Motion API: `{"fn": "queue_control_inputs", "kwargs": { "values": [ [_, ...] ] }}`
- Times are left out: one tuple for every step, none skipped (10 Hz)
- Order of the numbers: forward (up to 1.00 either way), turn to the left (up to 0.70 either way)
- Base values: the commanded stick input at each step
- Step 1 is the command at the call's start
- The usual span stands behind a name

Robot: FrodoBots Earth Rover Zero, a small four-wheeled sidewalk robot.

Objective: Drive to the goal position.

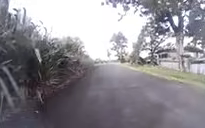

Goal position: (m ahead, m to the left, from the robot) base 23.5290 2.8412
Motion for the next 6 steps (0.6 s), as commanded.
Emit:
{"fn": "queue_control_inputs", "kwargs": {
  "values": [
    [0.85,0.0],
    [0.85,0.0],
    [0.85,0.0],
    [0.85,0.0],
    [0.85,-0.08],
    [0.85,-0.21]
  ]
}}
